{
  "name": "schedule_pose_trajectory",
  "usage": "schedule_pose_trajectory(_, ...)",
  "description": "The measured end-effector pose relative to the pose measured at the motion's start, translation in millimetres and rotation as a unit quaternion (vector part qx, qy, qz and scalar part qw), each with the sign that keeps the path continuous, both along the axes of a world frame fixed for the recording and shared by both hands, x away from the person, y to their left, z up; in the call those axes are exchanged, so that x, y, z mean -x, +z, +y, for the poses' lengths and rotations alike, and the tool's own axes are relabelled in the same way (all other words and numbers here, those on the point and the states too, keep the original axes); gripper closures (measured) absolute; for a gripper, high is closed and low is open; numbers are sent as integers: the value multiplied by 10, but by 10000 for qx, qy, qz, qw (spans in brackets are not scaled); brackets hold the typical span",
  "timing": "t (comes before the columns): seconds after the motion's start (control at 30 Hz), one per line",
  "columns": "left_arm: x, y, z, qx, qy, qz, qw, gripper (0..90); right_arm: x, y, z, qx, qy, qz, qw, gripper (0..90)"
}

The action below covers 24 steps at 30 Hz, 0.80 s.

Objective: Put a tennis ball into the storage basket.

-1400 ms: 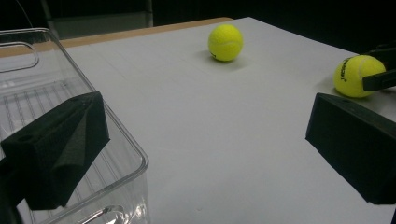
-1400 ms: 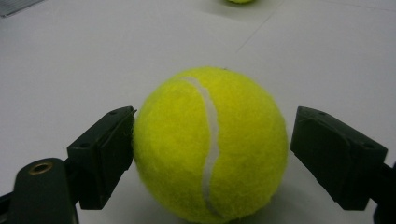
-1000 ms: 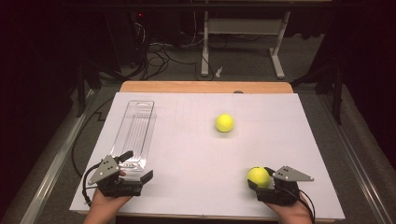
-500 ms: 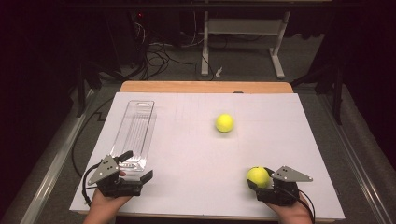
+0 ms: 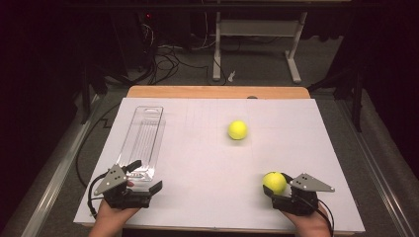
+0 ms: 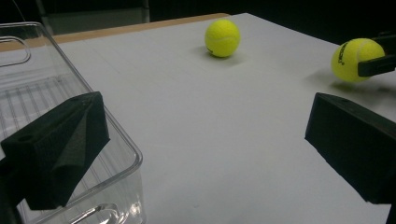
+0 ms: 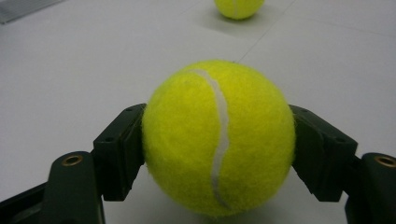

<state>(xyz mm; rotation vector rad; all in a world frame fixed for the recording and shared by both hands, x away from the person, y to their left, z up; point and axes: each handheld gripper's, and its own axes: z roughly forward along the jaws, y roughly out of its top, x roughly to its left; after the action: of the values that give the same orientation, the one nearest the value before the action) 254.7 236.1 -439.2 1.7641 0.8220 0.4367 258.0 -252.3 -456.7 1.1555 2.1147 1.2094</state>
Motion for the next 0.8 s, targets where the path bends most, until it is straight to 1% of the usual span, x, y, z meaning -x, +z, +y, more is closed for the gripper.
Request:
schedule_pose_trajectory(0.07, 4, 2, -1, 17, -9, -19, 10000, 6, -15, 22, -10, -25, -19, -77, 10000, 273)
schedule_pose_trajectory(0.1, 2, 2, 0, 24, -15, -19, 10000, 6, -15, 22, -10, -25, -19, -77, 10000, 273)
schedule_pose_trajectory(0.17, -9, 0, 2, 9, -20, -21, 10000, 7, -24, 50, -20, -151, -76, -131, 9998, 273)
schedule_pose_trajectory(0.3, -16, 14, -2, 68, -2, -23, 10000, 7, -32, 125, -35, -246, -178, -291, 9991, 273)
schedule_pose_trajectory(0.37, -10, 16, -15, 5, -17, -37, 10000, 6, -43, 141, -37, -263, -183, -313, 9990, 274)
schedule_pose_trajectory(0.4, -7, 18, -18, -17, -16, -45, 10000, 6, -68, 174, -32, -278, -179, -285, 9990, 275)
schedule_pose_trajectory(0.47, -2, 24, -17, 1, 3, -53, 10000, 6, -108, 211, -6, -251, -86, -222, 9994, 275)
schedule_pose_trajectory(0.57, -1, 23, -14, -9, 22, -50, 10000, 6, -136, 232, 31, -191, -56, -234, 9995, 276)
schedule_pose_trajectory(0.63, -2, 21, -13, -16, 20, -45, 10000, 7, -172, 254, 77, -153, 34, -238, 9996, 276)
schedule_pose_trajectory(0.67, -3, 20, -13, -18, 21, -42, 10000, 7, -204, 269, 147, -94, 86, -272, 9995, 277)
schedule_pose_trajectory(0.73, -1, 20, -16, -28, 18, -47, 10000, 6, -219, 273, 171, -108, 111, -263, 9995, 277)
schedule_pose_trajectory(0.8, 1, 20, -15, -25, 14, -50, 10000, 7, -260, 285, 256, -97, 187, -266, 9994, 278)
